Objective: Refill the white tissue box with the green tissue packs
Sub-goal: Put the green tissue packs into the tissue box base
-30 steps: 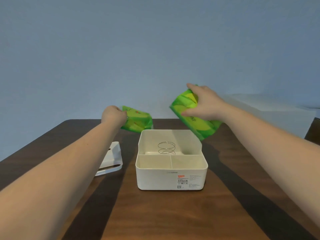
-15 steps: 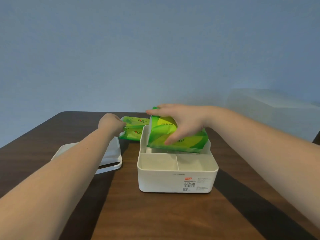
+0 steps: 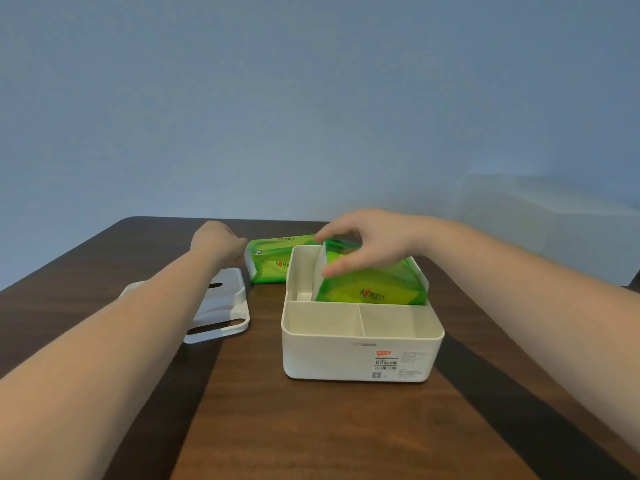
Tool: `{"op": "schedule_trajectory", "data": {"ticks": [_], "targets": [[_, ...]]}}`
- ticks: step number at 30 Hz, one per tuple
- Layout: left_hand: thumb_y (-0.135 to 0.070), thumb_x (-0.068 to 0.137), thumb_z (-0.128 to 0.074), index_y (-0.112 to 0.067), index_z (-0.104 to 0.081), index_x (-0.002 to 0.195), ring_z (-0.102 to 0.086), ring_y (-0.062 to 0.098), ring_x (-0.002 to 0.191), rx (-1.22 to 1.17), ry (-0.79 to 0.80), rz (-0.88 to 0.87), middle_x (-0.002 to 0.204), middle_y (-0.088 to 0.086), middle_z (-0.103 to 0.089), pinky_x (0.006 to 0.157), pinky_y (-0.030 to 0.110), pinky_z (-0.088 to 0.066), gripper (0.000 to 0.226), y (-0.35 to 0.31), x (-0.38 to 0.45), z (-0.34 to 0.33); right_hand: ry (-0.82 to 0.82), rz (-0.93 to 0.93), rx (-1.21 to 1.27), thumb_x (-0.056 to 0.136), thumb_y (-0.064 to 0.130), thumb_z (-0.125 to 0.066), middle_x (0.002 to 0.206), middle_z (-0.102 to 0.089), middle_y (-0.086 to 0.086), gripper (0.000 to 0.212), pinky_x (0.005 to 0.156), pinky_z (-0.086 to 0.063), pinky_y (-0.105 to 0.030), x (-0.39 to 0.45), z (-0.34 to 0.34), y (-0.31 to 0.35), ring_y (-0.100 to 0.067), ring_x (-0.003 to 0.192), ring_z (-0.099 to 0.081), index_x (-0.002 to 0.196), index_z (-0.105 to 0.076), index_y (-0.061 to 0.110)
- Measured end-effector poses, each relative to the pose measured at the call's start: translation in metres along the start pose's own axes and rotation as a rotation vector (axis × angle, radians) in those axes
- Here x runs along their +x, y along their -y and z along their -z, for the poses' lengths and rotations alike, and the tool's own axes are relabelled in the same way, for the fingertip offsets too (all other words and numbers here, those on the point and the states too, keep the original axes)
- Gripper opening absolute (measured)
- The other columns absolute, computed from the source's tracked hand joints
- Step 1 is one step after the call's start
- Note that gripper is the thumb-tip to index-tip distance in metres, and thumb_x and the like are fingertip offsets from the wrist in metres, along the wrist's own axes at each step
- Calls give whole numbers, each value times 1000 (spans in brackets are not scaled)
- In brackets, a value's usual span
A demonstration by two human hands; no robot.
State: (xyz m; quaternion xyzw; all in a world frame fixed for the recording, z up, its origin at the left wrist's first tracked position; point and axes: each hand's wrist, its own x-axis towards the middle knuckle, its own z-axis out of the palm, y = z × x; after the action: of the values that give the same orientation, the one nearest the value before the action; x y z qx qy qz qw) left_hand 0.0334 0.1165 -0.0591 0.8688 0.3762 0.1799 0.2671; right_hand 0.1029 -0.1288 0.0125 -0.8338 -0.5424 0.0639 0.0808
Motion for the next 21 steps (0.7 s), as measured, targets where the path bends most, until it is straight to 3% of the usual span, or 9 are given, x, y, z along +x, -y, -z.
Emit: {"op": "schedule_trajectory", "data": {"ticks": [3,5,9,11,14,16,18,19,21], "targets": [[-17,87,-53,-6,-67,65,-58,26,69,4,-33,15,71,9,-69,81,37,-56,28,7,-5,14,-191,19,136,87,45,-60,125,-65,1,42,106,-44,-36,7,3,16,-15,117,-58,121,-65,19],[-18,88,-53,-5,-68,70,-59,25,69,8,-39,28,71,9,-68,80,36,-55,27,15,-8,25,-230,11,151,90,41,-59,118,-68,-1,37,102,-47,-35,16,2,28,-16,112,-61,115,-69,16],[-14,85,-53,-4,-58,61,-52,26,61,67,-18,89,57,8,-53,66,33,-49,26,40,-18,47,-159,0,76,93,34,-54,116,-69,-3,32,94,-47,-28,35,-7,58,-19,109,-61,114,-69,14],[-13,84,-54,-1,-62,72,-53,25,64,125,3,135,68,11,-56,63,32,-47,19,55,-25,57,-131,-24,56,94,31,-52,118,-69,-5,33,87,-45,-26,46,-14,73,-21,108,-61,115,-69,12],[-15,88,-54,-2,-59,89,-52,20,67,204,26,215,84,11,-57,58,28,-43,14,75,-38,68,-75,-71,39,92,26,-51,113,-71,-13,34,86,-51,-32,70,-31,92,-26,99,-64,108,-71,3],[-16,90,-52,-4,-56,87,-52,21,70,239,36,264,78,9,-52,64,29,-45,13,88,-43,72,-12,-122,2,89,21,-49,93,-71,-17,31,72,-54,-32,85,-42,103,-31,85,-65,92,-70,-1],[-14,92,-48,-4,-55,83,-53,25,81,257,41,296,78,9,-51,73,31,-46,15,98,-46,75,48,-185,-55,88,16,-47,66,-56,-11,26,50,-40,-25,95,-51,113,-25,58,-52,67,-58,5],[-14,93,-47,-3,-54,85,-52,26,84,265,42,300,79,9,-51,75,30,-44,15,102,-48,76,78,-220,-67,89,15,-47,62,-50,-9,29,47,-34,-24,99,-55,116,-22,52,-47,61,-49,9],[-14,95,-44,-2,-52,92,-51,26,88,259,53,306,88,11,-53,76,29,-42,14,107,-51,77,134,-285,-64,92,15,-46,72,-57,-10,26,46,-36,-22,104,-62,119,-19,50,-50,66,-48,9]]}}
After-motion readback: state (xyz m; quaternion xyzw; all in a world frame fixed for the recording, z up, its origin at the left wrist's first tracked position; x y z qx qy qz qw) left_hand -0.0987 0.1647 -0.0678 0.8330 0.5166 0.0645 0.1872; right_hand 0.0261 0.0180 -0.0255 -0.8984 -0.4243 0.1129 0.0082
